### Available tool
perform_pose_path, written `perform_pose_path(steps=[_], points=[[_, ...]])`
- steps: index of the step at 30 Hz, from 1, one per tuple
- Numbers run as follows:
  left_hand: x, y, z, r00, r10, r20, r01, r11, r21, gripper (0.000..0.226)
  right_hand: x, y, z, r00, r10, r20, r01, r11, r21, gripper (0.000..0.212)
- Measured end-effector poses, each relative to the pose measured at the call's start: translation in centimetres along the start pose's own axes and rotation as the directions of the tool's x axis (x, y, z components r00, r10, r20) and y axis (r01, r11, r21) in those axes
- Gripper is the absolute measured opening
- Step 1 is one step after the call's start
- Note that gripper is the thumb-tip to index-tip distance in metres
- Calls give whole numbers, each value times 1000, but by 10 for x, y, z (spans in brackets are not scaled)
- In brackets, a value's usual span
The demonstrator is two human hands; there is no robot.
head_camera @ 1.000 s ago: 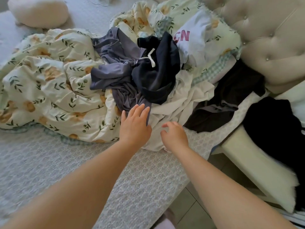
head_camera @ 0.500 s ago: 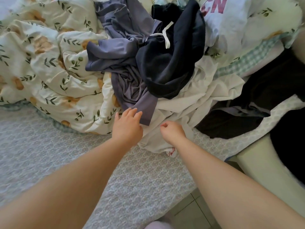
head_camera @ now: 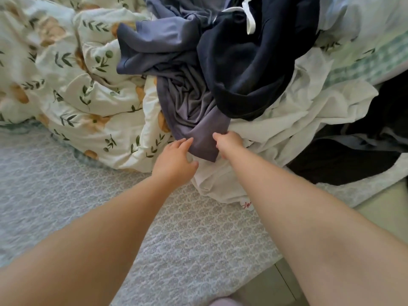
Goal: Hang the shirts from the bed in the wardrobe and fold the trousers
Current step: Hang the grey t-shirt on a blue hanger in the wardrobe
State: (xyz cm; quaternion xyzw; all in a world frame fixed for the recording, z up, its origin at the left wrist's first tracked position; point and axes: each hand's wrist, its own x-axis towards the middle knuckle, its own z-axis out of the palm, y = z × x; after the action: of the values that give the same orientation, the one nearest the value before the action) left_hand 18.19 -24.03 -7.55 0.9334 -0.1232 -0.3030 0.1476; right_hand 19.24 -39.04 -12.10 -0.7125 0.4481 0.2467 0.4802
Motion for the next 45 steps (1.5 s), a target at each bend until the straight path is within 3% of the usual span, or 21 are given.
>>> perform_pose_path(steps=[3, 7, 9, 11, 13, 15, 17, 19, 20, 22, 23, 25, 28, 31, 33, 36, 38, 40, 42, 43, 45], points=[[-6, -5, -6, 997, 28, -73, -32, 998, -51, 58, -9, -7, 2, 994, -104, -21, 96, 966, -241, 38], [-8, -1, -20, 986, -82, -146, 31, 946, -322, 54, -52, 7, 10, 922, -386, 39, 375, 859, -347, 24], [-6, 7, -27, 985, -126, -116, 61, 892, -447, 61, -77, 13, 17, 864, -493, 102, 489, 774, -401, 23], [-6, 17, -33, 992, -129, 9, 113, 838, -534, 77, -99, 16, 22, 805, -573, 152, 578, 699, -422, 24], [-12, 21, -34, 986, -143, 80, 164, 864, -476, 85, -121, 22, 24, 730, -646, 225, 671, 612, -418, 26], [-21, 20, -38, 985, -169, 35, 169, 901, -399, 72, -140, 31, 21, 636, -704, 315, 762, 511, -397, 25], [-36, 18, -42, 987, -162, 5, 150, 898, -415, 56, -153, 37, 13, 588, -713, 383, 801, 448, -397, 23], [-51, 19, -46, 991, -134, 9, 123, 880, -458, 50, -159, 39, 3, 619, -672, 406, 783, 485, -390, 24], [-59, 22, -48, 993, -114, 11, 106, 879, -465, 49, -161, 39, -3, 673, -650, 353, 740, 586, -331, 27], [-75, 27, -53, 998, -52, 34, 62, 888, -457, 46, -167, 35, -11, 809, -572, 137, 585, 806, -91, 35], [-84, 29, -55, 997, -14, 69, 44, 888, -458, 42, -168, 32, -14, 864, -503, 35, 503, 864, 11, 37], [-101, 30, -60, 983, 64, 172, 22, 888, -458, 34, -169, 23, -19, 937, -342, -67, 348, 927, 137, 36], [-126, 27, -65, 930, 149, 336, -18, 932, -362, 39, -171, 11, -26, 981, -191, -33, 192, 934, 300, 35], [-146, 26, -67, 863, 198, 465, -62, 954, -292, 32, -175, 11, -27, 978, -207, 42, 195, 961, 194, 24], [-154, 24, -73, 845, 213, 491, -111, 967, -229, 26, -182, 11, -24, 965, -263, -25, 264, 962, 68, 5], [-160, 13, -81, 833, 167, 527, 36, 935, -353, 24, -191, 11, -24, 924, -345, -164, 356, 933, 49, 12], [-160, 8, -85, 889, 82, 451, 172, 853, -493, 33, -201, 15, -24, 861, -469, -198, 470, 882, -46, 21], [-156, 9, -88, 955, -26, 297, 226, 710, -667, 35, -217, 21, -21, 781, -612, -120, 608, 790, -77, 24], [-151, 12, -92, 971, -125, 201, 237, 555, -798, 38, -237, 28, -15, 720, -692, 42, 694, 720, -31, 28], [-149, 12, -93, 969, -167, 184, 245, 528, -813, 42, -246, 31, -13, 711, -691, 131, 695, 718, 17, 33], [-148, 12, -92, 965, -211, 154, 252, 599, -760, 43, -259, 37, -13, 709, -643, 290, 659, 750, 54, 39]])
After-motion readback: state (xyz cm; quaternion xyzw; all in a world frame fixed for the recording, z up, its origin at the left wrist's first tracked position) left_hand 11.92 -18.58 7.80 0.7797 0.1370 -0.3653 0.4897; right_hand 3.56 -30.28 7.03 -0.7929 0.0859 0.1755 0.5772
